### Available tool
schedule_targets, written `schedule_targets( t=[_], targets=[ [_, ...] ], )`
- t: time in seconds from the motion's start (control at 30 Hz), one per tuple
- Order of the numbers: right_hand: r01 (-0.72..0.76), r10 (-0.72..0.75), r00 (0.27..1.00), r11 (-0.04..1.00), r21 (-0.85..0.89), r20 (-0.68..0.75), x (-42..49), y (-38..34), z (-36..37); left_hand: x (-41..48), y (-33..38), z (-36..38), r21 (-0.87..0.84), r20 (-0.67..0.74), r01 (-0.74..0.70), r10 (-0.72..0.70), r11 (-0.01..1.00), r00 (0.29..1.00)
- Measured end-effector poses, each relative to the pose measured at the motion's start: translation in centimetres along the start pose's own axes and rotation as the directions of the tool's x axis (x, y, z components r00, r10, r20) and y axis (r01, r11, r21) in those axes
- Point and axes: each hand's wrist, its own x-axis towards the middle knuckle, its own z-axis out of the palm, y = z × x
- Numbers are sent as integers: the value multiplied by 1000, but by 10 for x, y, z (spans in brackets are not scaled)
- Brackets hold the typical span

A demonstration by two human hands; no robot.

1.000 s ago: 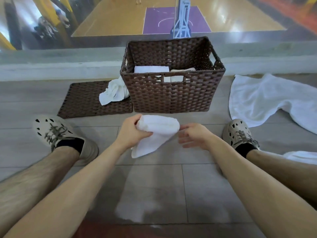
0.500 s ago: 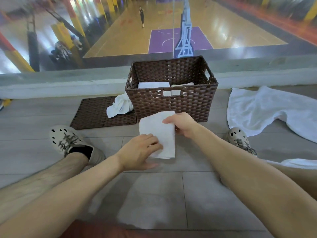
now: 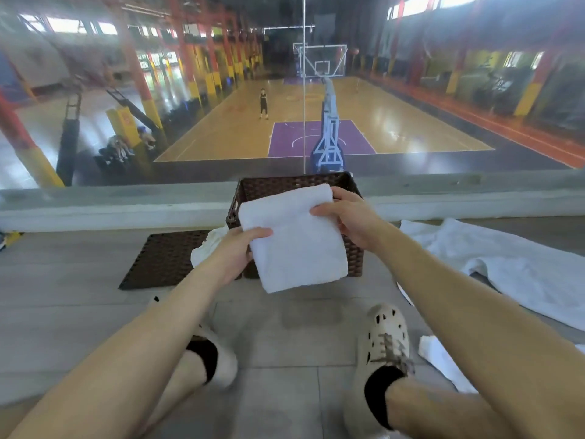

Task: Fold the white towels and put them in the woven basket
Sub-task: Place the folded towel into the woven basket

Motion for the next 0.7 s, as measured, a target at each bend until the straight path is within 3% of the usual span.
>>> schedule_targets(
  t=[0.1,0.17,0.27,0.37,0.5,0.6,0.7],
  targets=[
    [-106,106,994,994,16,8,20,-3,-12,31,38,28,-7,-164,-22,21,1000,986],
    [-156,156,988,987,-23,-5,46,6,-21,60,54,38,185,-243,-42,88,982,966],
    [-121,123,974,992,22,-191,101,0,-40,119,74,34,523,-74,-90,150,848,986],
    [-100,73,957,992,-81,-282,168,-16,-65,193,87,20,535,7,-10,8,845,1000],
    [-201,56,925,911,-361,-375,248,-1,-92,282,76,17,480,48,69,-105,875,993],
    [-298,107,904,852,-430,-415,285,33,-102,328,42,25,547,68,72,-130,834,989],
    [-400,228,901,766,-503,-369,302,79,-109,358,0,29,685,105,72,-196,725,975]
  ],
)
